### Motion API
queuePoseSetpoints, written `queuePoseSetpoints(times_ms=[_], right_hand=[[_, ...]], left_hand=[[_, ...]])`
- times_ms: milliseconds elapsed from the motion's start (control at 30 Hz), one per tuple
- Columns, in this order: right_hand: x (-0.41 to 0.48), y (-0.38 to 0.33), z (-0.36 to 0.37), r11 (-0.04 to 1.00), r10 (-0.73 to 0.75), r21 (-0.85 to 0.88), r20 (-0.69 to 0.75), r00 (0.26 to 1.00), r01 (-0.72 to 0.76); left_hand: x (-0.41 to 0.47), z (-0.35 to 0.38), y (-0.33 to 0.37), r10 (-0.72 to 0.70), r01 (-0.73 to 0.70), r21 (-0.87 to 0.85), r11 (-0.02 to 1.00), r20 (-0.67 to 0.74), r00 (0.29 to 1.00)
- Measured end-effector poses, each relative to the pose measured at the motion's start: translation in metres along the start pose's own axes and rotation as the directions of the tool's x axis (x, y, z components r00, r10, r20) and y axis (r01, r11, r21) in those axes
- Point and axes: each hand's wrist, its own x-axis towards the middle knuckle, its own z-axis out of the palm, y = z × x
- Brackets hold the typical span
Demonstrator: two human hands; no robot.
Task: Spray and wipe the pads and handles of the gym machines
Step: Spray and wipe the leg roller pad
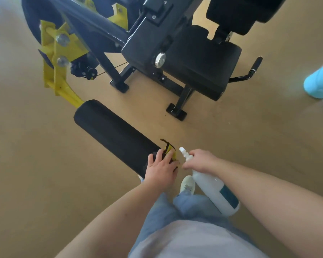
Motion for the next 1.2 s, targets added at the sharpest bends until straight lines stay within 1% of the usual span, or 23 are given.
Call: queuePoseSetpoints(times_ms=[100, 200, 300, 367, 500, 567, 633, 700, 833, 933, 1000, 1133, 1200], right_hand=[[0.005, -0.003, 0.002, 1.000, 0.026, -0.016, 0.011, 1.000, -0.026], [0.012, -0.015, 0.005, 0.999, 0.035, -0.027, 0.004, 0.999, -0.035], [0.019, -0.033, 0.005, 1.000, 0.016, -0.008, 0.001, 1.000, -0.016], [0.022, -0.048, 0.003, 1.000, -0.011, 0.011, 0.026, 1.000, 0.010], [0.033, -0.087, 0.000, 0.997, -0.078, 0.027, 0.079, 0.994, 0.076], [0.039, -0.107, -0.001, 0.994, -0.110, 0.010, 0.115, 0.987, 0.109], [0.044, -0.126, 0.000, 0.989, -0.145, 0.032, 0.140, 0.979, 0.142], [0.052, -0.144, 0.003, 0.987, -0.162, 0.035, 0.122, 0.979, 0.159], [0.065, -0.187, 0.005, 0.984, -0.165, -0.064, -0.011, 0.986, 0.164], [0.076, -0.216, 0.005, 0.980, -0.172, -0.098, -0.005, 0.985, 0.171], [0.084, -0.232, 0.006, 0.980, -0.165, -0.116, 0.000, 0.986, 0.164], [0.094, -0.258, 0.011, 0.980, -0.137, -0.146, -0.013, 0.991, 0.134], [0.096, -0.268, 0.013, 0.977, -0.136, -0.170, -0.022, 0.990, 0.130]], left_hand=[[-0.003, 0.007, -0.005, 0.010, -0.009, 0.033, 0.999, -0.030, 0.999], [-0.003, 0.012, -0.023, 0.085, -0.080, 0.090, 0.993, -0.053, 0.995], [-0.003, 0.011, -0.040, 0.151, -0.142, 0.078, 0.987, -0.131, 0.980], [-0.001, 0.009, -0.049, 0.173, -0.162, 0.076, 0.984, -0.167, 0.971], [0.009, -0.004, -0.080, 0.082, -0.081, 0.018, 0.997, -0.124, 0.989], [0.014, -0.012, -0.106, 0.046, -0.042, 0.029, 0.999, -0.119, 0.992], [0.018, -0.022, -0.135, 0.011, -0.006, 0.046, 0.999, -0.116, 0.993], [0.025, -0.030, -0.163, -0.030, 0.037, 0.052, 0.998, -0.119, 0.992], [0.040, -0.039, -0.212, -0.059, 0.068, 0.061, 0.996, -0.142, 0.988], [0.048, -0.044, -0.244, -0.055, 0.067, 0.057, 0.996, -0.189, 0.980], [0.053, -0.046, -0.263, -0.080, 0.094, 0.049, 0.994, -0.234, 0.969], [0.062, -0.050, -0.308, -0.158, 0.183, 0.046, 0.982, -0.332, 0.930], [0.064, -0.057, -0.335, -0.215, 0.241, 0.038, 0.970, -0.337, 0.917]])
